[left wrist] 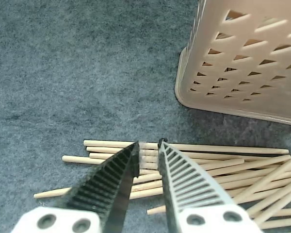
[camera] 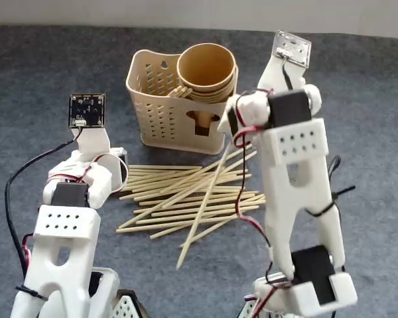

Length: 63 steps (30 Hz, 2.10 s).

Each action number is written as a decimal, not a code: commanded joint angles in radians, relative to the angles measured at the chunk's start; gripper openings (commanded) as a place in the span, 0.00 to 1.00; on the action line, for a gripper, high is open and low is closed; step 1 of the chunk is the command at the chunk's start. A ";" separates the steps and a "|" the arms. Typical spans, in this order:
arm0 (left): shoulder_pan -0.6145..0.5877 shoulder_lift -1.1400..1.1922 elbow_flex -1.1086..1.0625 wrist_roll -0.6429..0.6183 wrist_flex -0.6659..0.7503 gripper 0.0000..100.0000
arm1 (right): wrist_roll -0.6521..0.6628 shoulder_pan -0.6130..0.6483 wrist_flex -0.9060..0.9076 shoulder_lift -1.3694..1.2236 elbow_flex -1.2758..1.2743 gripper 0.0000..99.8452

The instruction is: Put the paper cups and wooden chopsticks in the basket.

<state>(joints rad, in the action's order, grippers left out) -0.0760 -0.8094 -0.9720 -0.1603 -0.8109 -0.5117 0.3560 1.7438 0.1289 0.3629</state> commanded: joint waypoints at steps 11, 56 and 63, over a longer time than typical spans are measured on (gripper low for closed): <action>-0.005 -0.027 0.010 -0.002 0.018 0.08 | 0.193 0.186 -0.050 0.300 0.048 0.01; -0.005 -0.027 0.012 -0.002 0.018 0.08 | 0.195 0.022 -1.650 0.355 -0.366 0.01; -0.005 -0.027 0.012 -0.002 0.018 0.08 | 0.196 0.022 -1.790 0.354 -0.556 0.01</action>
<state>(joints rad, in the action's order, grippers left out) -0.0760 -0.8094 -0.9720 -0.1603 -0.8109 -0.3276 0.3913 0.0391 0.4618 -0.1343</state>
